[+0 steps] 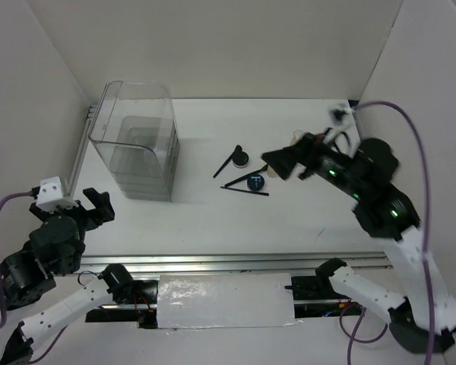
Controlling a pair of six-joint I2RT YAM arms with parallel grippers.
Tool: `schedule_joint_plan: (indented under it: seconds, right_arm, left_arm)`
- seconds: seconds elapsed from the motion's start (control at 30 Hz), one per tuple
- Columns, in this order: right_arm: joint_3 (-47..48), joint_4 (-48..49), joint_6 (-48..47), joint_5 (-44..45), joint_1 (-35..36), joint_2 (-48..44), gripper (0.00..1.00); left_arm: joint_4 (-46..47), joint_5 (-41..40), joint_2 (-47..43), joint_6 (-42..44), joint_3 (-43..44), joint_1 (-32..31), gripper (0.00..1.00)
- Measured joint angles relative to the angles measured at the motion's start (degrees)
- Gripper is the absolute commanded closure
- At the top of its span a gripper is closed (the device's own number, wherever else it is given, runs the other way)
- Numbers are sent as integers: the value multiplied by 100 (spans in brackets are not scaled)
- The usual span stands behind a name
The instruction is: Organize the makeup
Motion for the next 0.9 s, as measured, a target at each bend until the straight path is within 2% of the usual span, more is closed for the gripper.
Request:
schedule_joint_plan:
  seconds: [0.1, 0.23, 0.33, 0.47, 0.57, 0.67, 0.8, 0.9]
  right_arm:
    - [-37, 688, 232, 363, 748, 1355, 0]
    - [-197, 1963, 815, 350, 1126, 2988, 1]
    - [-341, 2964, 1329, 407, 1224, 4063, 6]
    - [-339, 4402, 2002, 391, 1357, 5377, 22]
    - [-339, 5375, 2476, 380, 1401, 6168, 32]
    - [-289, 6111, 2846, 382, 1410, 6804, 37]
    - [15, 6710, 3198, 352, 1410, 7486, 39]
    - [404, 7029, 3362, 297, 1410, 7866, 44]
  left_arm:
    - [127, -166, 4, -9, -256, 0, 1]
    - [260, -348, 2, -42, -293, 0, 1]
    - [319, -407, -4, -103, -345, 0, 1]
    - [396, -468, -92, -155, -439, -4, 1]
    - [496, -487, -212, -151, -516, -7, 0]
    - [544, -490, -282, -151, -533, -11, 1]
    - [636, -476, -313, -131, -586, -13, 1]
    - [673, -431, -310, -114, -623, -17, 1]
